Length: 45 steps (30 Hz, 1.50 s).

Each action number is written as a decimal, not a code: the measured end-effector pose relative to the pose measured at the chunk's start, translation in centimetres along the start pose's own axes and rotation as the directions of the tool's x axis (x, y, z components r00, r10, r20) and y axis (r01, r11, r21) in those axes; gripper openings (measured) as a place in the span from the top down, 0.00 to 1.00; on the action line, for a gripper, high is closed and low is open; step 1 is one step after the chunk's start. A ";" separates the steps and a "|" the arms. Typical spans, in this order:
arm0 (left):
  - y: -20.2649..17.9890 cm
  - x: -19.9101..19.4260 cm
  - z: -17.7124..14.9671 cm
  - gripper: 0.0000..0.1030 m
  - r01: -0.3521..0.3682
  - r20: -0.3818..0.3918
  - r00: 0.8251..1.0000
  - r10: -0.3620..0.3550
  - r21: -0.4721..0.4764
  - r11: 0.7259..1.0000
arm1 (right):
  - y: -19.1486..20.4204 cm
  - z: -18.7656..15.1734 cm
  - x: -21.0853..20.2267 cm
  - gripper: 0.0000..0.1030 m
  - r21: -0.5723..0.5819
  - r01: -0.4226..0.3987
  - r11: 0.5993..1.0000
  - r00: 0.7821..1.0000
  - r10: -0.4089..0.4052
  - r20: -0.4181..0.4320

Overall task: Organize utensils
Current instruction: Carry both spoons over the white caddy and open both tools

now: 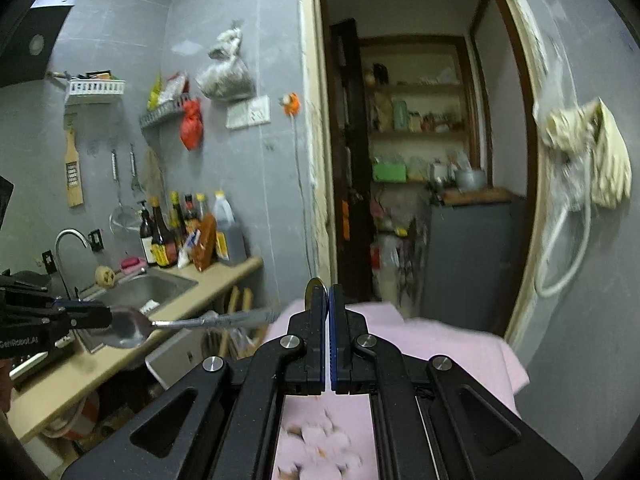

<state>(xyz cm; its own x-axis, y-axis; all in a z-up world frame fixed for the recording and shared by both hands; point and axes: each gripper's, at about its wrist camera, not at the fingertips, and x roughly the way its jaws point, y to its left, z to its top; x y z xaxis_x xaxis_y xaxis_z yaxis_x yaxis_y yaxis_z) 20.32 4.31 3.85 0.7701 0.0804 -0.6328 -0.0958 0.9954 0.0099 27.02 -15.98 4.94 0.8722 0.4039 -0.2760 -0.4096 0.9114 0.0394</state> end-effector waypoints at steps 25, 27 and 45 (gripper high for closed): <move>1.1 1.1 -2.0 0.98 -0.079 -0.172 0.981 0.087 0.056 0.995 | 7.7 -1.5 5.3 0.98 -0.193 -0.058 0.980 0.996 0.043 -0.082; 0.9 1.2 -1.8 0.97 -0.078 -0.179 0.980 0.088 0.061 0.995 | 7.9 -1.5 5.5 0.98 -0.198 -0.062 0.978 0.995 0.045 -0.090; 0.4 3.1 0.1 0.97 -0.067 -0.205 0.976 0.076 0.051 0.996 | 7.9 -3.1 6.9 0.98 -0.190 -0.086 0.978 0.990 0.061 -0.129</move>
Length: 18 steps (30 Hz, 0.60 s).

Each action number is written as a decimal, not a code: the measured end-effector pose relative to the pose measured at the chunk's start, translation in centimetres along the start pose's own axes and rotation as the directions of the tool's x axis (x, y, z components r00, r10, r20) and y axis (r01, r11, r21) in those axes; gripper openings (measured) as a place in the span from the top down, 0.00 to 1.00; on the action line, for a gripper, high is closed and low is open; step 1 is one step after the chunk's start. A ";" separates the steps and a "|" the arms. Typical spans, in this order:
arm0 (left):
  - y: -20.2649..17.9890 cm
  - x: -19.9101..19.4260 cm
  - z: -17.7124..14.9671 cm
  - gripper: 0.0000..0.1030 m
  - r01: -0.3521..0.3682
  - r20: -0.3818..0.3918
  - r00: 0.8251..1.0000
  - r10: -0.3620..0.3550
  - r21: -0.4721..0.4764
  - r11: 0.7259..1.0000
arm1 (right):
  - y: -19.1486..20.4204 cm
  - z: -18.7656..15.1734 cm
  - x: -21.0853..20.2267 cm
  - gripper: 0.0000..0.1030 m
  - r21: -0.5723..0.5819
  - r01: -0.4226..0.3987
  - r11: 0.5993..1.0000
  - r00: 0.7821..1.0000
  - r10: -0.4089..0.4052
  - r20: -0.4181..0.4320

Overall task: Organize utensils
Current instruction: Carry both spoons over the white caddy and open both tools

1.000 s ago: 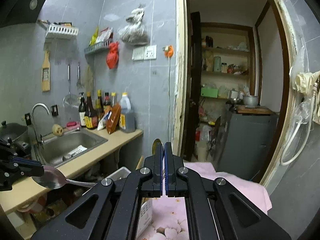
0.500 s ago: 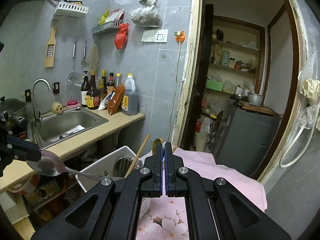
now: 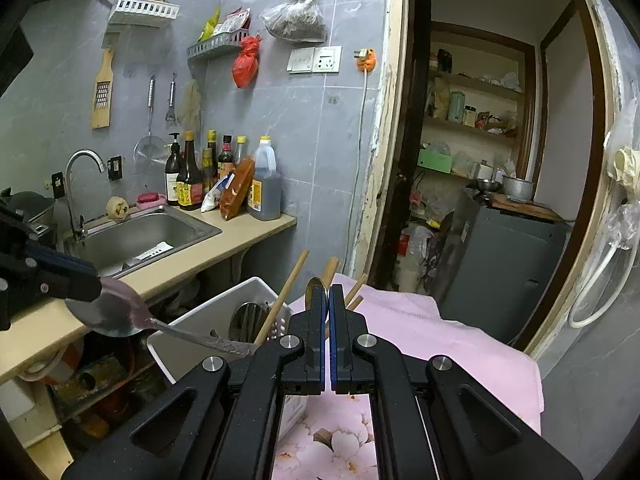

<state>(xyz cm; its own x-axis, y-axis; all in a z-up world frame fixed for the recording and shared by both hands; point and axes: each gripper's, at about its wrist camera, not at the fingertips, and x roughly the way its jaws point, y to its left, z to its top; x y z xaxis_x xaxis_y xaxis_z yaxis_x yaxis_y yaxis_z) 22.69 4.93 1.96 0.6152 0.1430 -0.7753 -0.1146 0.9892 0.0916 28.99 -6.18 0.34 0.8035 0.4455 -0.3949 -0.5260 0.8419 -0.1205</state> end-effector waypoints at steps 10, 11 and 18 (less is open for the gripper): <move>0.5 1.0 1.2 0.97 0.060 0.021 0.998 -0.059 -0.062 0.996 | -0.5 -0.6 0.4 0.98 0.020 -0.041 0.999 0.999 0.041 -0.011; 0.6 1.1 1.3 0.97 0.064 0.026 0.998 -0.062 -0.071 0.995 | -0.6 -0.7 0.4 0.98 0.026 -0.050 0.998 0.999 0.050 -0.013; 1.6 1.5 2.5 0.97 0.090 0.066 0.995 -0.081 -0.133 0.987 | -0.8 -1.4 0.5 0.98 0.052 -0.103 0.993 0.994 0.104 -0.024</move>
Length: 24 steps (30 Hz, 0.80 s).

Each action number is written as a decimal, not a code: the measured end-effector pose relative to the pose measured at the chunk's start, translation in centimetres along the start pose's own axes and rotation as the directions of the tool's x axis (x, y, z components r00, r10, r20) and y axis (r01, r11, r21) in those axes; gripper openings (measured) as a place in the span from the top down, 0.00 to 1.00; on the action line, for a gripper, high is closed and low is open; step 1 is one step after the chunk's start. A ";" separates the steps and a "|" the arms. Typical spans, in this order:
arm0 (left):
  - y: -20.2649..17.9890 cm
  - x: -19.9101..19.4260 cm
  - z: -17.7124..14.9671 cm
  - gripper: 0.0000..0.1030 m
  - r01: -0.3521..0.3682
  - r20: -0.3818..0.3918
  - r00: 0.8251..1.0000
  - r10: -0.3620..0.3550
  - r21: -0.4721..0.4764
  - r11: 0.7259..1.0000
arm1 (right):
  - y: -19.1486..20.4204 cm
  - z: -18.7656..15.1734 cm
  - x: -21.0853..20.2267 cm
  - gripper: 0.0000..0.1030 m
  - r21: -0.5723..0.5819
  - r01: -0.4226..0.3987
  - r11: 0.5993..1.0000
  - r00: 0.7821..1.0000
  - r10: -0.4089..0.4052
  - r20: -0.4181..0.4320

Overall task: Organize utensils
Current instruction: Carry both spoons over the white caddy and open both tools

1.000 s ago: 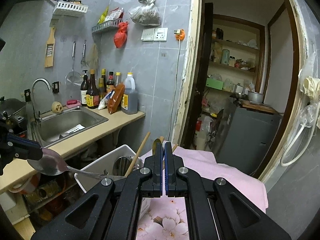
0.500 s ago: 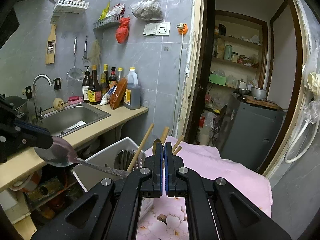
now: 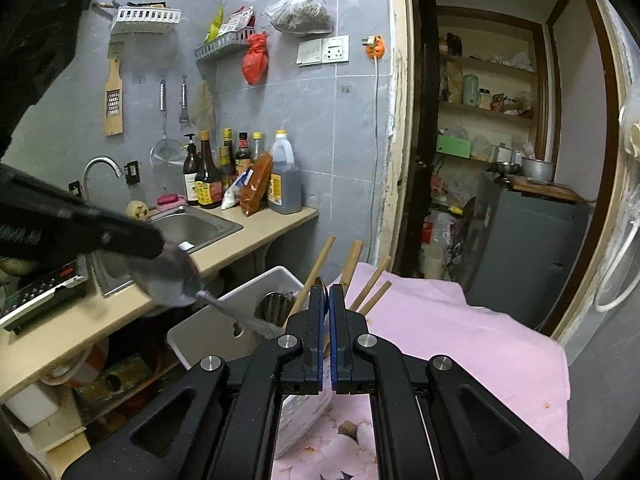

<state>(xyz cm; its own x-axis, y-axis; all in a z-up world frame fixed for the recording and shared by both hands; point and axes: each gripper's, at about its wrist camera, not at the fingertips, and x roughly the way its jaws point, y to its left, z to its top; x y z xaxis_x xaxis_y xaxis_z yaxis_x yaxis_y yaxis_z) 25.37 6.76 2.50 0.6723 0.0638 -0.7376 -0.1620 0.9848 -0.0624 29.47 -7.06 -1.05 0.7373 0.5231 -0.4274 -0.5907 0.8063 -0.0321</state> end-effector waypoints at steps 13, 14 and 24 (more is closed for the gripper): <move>-0.4 -0.5 2.3 0.96 -0.030 0.041 0.999 0.028 0.035 0.999 | -0.8 -1.0 -0.2 0.97 0.032 -0.002 0.999 1.000 0.003 -0.027; -0.5 -0.6 2.4 0.96 -0.036 0.044 0.998 0.034 0.042 0.998 | -0.8 -1.1 -0.2 0.97 0.035 -0.002 0.999 1.000 0.003 -0.028; -1.7 -0.8 3.3 0.96 -0.099 0.036 0.995 0.095 0.142 0.985 | -0.9 -1.2 -0.3 0.97 0.038 0.002 0.999 1.000 -0.001 -0.026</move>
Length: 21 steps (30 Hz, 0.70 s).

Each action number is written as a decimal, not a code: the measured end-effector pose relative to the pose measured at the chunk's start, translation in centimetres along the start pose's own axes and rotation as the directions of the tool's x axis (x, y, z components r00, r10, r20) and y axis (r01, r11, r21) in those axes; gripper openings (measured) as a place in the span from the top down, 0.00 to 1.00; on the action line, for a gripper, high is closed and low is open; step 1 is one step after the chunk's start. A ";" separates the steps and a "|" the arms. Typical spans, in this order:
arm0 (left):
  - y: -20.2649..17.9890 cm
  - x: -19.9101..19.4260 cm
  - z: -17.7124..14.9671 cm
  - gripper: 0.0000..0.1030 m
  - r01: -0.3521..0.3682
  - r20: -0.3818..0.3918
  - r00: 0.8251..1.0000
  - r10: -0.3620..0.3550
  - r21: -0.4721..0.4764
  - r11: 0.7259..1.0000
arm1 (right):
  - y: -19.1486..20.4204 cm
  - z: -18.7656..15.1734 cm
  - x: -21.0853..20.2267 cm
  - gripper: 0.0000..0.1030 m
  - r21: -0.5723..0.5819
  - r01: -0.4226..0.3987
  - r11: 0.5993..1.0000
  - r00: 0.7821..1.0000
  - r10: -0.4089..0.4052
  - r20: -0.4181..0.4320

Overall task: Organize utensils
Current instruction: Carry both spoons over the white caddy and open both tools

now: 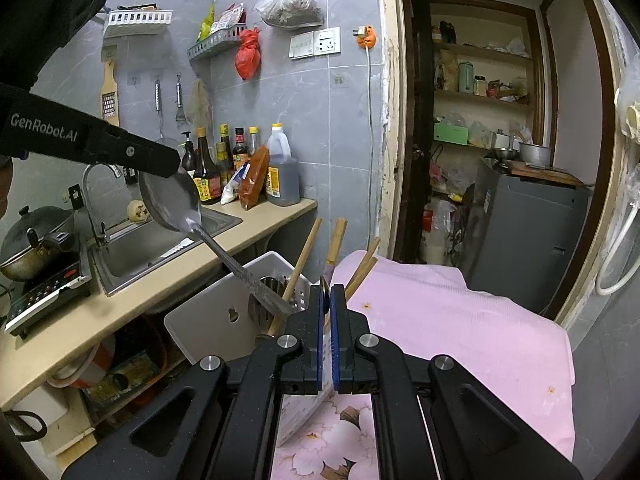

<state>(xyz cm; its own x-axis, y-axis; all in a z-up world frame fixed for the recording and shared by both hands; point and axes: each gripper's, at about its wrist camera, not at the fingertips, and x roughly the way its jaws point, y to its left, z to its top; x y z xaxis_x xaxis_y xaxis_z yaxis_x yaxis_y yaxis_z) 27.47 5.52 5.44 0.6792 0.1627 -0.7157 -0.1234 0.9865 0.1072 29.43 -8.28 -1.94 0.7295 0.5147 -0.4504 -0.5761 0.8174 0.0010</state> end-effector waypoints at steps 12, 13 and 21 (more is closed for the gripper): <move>0.3 1.6 -0.6 0.94 0.129 -0.011 0.991 -0.130 -0.092 0.987 | -0.6 0.7 -1.7 0.92 0.040 0.034 0.999 0.999 -0.035 0.024; 0.4 1.9 -0.8 0.93 0.151 -0.001 0.988 -0.152 -0.111 0.982 | -0.7 0.8 -2.0 0.89 0.046 0.042 0.998 0.999 -0.043 0.027; 0.5 2.2 -2.8 0.69 0.262 0.089 0.964 -0.250 -0.169 0.950 | -1.7 0.9 -4.6 0.68 0.129 0.102 0.986 0.992 -0.110 0.060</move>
<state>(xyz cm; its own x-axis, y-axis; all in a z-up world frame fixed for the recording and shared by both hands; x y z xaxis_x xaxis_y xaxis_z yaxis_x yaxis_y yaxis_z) 26.90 6.35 1.97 0.7498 -0.0882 -0.6557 -0.0619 0.9774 -0.2021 27.37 -11.86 0.95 0.8095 0.4359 -0.3933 -0.4463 0.8921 0.0700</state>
